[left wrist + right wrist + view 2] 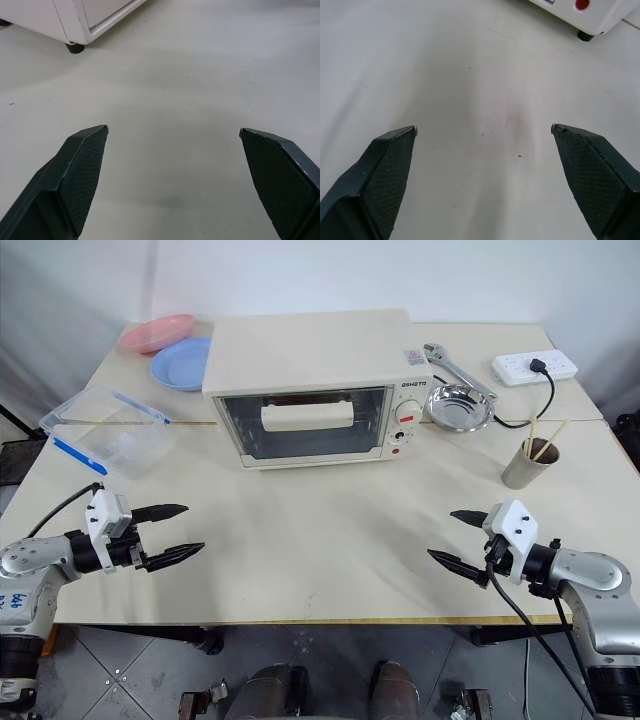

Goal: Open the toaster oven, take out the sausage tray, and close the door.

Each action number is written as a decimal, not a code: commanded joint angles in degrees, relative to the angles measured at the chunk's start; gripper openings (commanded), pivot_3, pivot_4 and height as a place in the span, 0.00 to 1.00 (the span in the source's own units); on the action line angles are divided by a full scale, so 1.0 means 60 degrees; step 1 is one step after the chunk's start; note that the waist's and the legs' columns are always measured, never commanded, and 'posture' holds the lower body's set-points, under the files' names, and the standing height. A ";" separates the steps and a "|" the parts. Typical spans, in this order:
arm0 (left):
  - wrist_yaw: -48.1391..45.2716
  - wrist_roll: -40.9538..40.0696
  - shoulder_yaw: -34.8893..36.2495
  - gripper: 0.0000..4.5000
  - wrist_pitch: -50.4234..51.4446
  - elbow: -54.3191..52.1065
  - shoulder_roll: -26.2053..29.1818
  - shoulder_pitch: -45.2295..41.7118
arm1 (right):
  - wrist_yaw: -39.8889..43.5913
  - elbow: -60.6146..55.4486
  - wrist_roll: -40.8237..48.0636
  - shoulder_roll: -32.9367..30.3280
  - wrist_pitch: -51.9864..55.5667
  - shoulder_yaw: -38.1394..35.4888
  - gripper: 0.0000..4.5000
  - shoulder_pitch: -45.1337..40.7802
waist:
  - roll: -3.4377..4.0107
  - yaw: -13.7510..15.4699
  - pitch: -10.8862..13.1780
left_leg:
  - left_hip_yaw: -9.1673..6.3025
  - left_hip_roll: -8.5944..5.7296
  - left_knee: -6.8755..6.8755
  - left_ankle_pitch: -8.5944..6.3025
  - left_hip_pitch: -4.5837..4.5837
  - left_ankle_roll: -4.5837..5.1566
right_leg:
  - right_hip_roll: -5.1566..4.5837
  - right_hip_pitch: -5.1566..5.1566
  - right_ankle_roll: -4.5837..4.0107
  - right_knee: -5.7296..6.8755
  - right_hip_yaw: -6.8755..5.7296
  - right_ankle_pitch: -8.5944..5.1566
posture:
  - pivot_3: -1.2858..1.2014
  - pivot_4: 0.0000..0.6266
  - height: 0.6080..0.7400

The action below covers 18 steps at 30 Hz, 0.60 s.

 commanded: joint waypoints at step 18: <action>0.1006 -0.0801 0.0769 0.99 0.0139 -0.0131 -0.0788 -0.0999 | -0.0718 -0.0093 -0.0071 0.1056 0.2167 0.2048 1.00 -0.4475 | 0.0000 -0.0040 0.0000 | -0.0004 0.0047 0.0026 -0.0007 0.0001 -0.0014 | 0.0030 -0.0021 -0.0025 0.0005 0.0000 0.0015 | 0.52 0.24 1.00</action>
